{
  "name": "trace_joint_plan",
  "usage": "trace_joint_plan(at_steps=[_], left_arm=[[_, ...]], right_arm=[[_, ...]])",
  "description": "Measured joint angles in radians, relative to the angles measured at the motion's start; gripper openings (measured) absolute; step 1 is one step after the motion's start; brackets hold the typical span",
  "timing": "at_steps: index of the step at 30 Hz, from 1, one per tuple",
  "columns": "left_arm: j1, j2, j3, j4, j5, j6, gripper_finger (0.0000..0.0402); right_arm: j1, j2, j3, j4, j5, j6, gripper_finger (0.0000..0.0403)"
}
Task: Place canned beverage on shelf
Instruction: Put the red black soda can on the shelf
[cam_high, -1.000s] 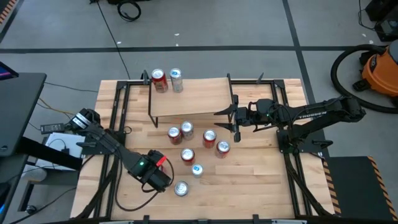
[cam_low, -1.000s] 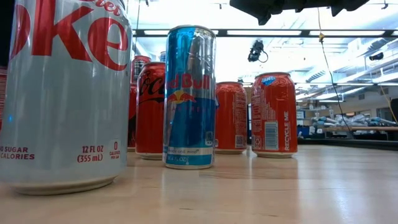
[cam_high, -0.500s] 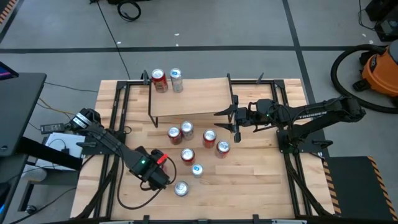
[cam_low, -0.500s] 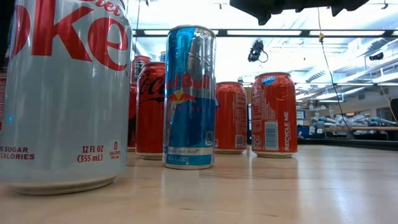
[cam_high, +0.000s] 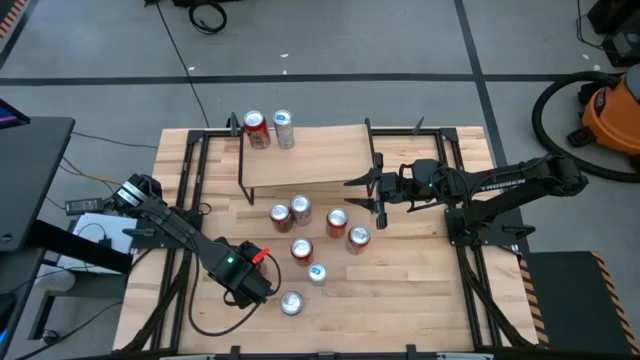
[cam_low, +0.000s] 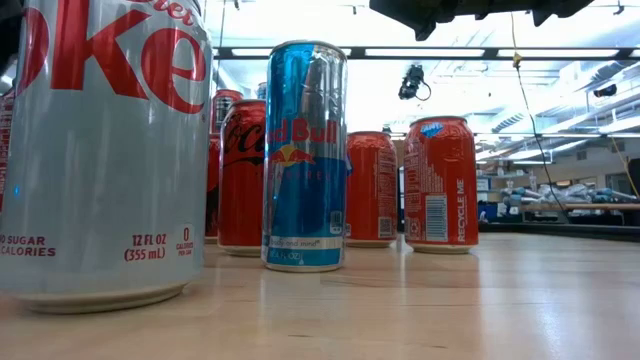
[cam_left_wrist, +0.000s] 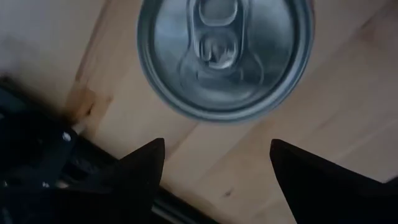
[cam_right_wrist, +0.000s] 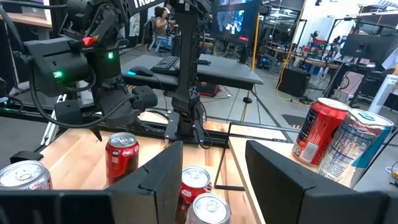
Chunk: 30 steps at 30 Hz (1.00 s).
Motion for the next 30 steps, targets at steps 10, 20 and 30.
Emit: trace_joint_plan(at_steps=[10,20,30], left_arm=[[0.015,-0.003,0.11,-0.009,0.088,0.133,0.0302],[-0.019,0.008,0.116,-0.077,-0.021,0.152,0.0306],[-0.022,0.007,0.116,-0.085,-0.103,0.204,0.0372]], right_arm=[[0.0,0.0,0.0,0.002,-0.003,0.001,0.0185],[0.013,0.0,0.0,-0.022,-0.012,0.017,0.0185],[0.014,0.0,0.0,-0.021,-0.013,0.025,0.0185]])
